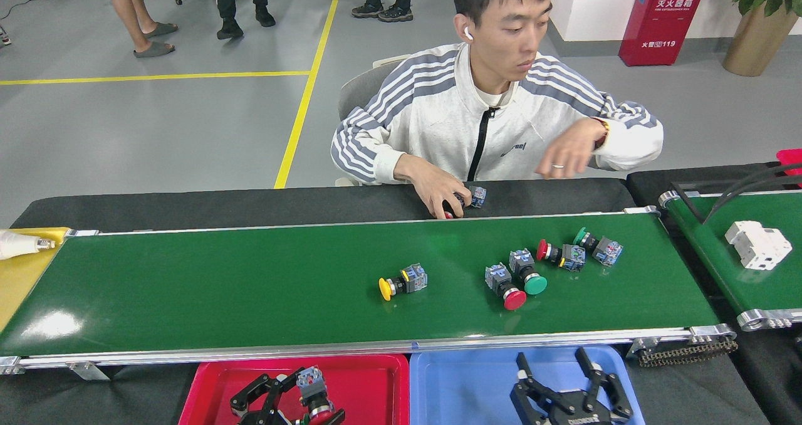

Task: Pick switch part from conveyor to tray
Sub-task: 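Grasp buttons with both grippers and drop them into the red tray, then grasp more buttons with both grippers and release them over the red tray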

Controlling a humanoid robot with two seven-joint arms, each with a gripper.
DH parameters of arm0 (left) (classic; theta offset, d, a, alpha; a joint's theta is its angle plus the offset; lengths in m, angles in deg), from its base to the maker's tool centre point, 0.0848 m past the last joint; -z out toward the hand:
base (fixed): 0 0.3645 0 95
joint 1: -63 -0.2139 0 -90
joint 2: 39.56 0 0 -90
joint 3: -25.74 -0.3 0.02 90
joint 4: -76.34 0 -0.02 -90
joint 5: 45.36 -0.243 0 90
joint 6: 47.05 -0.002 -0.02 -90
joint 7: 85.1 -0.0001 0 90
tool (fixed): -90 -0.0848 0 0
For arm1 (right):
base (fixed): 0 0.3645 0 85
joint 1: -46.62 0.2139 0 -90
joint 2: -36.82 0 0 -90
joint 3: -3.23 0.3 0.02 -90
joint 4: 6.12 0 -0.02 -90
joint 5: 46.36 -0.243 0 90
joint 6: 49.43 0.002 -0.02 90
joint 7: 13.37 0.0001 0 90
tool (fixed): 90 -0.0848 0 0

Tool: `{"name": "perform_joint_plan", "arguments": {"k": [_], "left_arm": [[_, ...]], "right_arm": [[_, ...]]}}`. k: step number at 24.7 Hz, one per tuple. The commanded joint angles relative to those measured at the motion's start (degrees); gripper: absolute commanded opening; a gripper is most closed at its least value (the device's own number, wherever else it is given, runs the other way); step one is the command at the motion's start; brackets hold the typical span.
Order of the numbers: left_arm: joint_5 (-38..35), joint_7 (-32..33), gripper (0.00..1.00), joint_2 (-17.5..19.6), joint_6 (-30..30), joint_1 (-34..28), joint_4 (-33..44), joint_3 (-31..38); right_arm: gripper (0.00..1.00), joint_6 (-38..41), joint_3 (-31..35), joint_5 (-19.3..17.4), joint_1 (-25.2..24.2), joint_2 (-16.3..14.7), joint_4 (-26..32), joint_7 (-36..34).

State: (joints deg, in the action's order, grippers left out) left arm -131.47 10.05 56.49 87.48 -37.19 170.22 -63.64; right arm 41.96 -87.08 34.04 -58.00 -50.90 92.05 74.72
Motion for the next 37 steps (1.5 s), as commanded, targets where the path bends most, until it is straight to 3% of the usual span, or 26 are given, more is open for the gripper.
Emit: {"name": "perform_joint_plan", "arguments": {"k": [1, 3, 5, 7, 11, 18, 24, 29, 34, 36, 37], "left_arm": [[0.2, -0.4, 1.00, -0.3, 0.5, 0.2, 0.7, 2.3], [0.2, -0.4, 1.00, -2.2, -3.0, 0.2, 0.9, 6.5], [0.3, -0.4, 1.00, -5.2, -11.5, 1.1, 1.1, 10.1], [0.8, -0.5, 1.00, -5.5, -17.5, 2.3, 0.7, 13.4], [2.3, -0.5, 1.00, -5.4, -17.5, 2.5, 0.1, 18.5], [2.2, -0.6, 1.00, -4.8, -17.1, 3.0, 0.2, 18.8], [2.1, -0.2, 1.00, -1.0, -6.3, 9.5, -2.9, 10.7], [1.8, 0.0, 1.00, -0.6, -4.4, 18.9, -12.0, 2.4], [1.7, 0.0, 1.00, -0.3, -4.4, 25.5, -20.1, 0.4], [1.6, -0.1, 1.00, 0.0, -4.4, 27.2, -22.9, 0.4], [1.6, -0.1, 1.00, 0.0, -4.5, 27.9, -24.1, 0.3]], "right_arm": [[1.00, -1.9, 0.0, -0.2, 0.8, -0.4, 0.3, -0.8], [1.00, -1.8, -0.7, 0.2, 2.0, -0.8, -0.3, -0.5], [1.00, -1.8, -2.9, 0.4, 4.2, -0.7, -0.5, 0.7], [1.00, -2.1, -6.9, 0.7, 7.3, -0.9, -1.8, 4.1], [1.00, -2.9, -12.6, 1.5, 14.9, 0.4, -7.7, 10.4], [1.00, -8.7, -19.5, 1.5, 24.2, 2.0, -17.9, 11.3], [1.00, -8.8, -19.4, 1.1, 28.4, 2.1, -21.7, 11.4], [1.00, -8.8, -19.2, 0.9, 32.9, 2.3, -27.6, 11.4], [0.99, -8.9, -19.3, 0.9, 38.7, 5.2, -36.4, 11.3], [0.93, -9.7, -19.6, 0.9, 40.9, 6.4, -39.5, 11.3], [0.80, -10.2, -19.7, 0.9, 41.7, 6.9, -40.4, 11.3]]}}
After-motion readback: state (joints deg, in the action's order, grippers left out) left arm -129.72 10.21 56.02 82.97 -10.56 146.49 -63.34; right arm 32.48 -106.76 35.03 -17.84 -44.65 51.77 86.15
